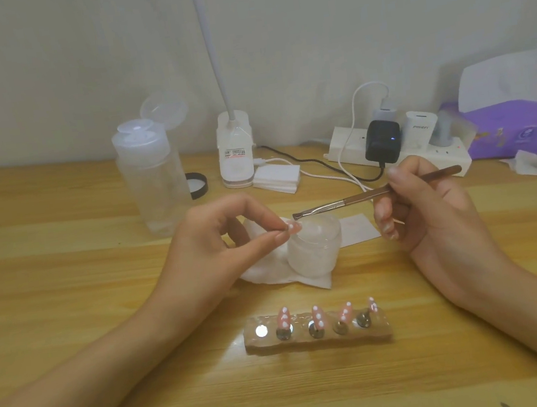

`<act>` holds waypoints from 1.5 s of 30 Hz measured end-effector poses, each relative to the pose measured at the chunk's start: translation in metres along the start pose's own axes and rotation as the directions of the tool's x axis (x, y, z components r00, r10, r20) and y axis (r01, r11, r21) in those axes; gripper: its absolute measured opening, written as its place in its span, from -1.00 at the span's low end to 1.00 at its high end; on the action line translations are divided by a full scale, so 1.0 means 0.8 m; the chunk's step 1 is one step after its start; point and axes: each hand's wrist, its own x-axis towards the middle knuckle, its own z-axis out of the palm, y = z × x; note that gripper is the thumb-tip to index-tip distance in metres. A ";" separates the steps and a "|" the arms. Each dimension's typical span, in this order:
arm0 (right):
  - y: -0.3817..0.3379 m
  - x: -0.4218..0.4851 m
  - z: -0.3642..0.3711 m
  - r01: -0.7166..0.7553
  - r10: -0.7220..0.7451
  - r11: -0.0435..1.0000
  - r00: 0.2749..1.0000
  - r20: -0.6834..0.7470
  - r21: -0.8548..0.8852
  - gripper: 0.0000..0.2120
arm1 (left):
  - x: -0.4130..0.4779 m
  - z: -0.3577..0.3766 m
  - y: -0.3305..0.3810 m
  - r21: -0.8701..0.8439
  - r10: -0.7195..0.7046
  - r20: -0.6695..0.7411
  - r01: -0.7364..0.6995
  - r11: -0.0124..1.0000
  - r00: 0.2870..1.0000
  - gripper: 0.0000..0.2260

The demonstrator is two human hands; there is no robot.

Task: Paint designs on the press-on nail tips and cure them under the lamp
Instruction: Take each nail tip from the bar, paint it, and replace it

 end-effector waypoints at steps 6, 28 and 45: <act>0.001 0.000 0.001 -0.016 0.015 0.999 1.000 -0.022 -0.050 -0.81 | 0.001 0.001 -0.001 0.027 0.001 -0.011 0.000 1.000 1.000 -0.88; -0.001 -0.004 0.000 0.070 -0.075 0.994 0.995 -0.067 -0.085 -0.80 | -0.001 0.001 0.004 0.037 -0.075 0.018 0.075 0.997 0.997 -0.85; -0.001 -0.007 0.001 0.120 -0.130 0.978 0.990 -0.052 -0.171 -0.75 | 0.000 0.000 0.008 -0.036 -0.153 0.042 0.154 0.987 0.987 -0.84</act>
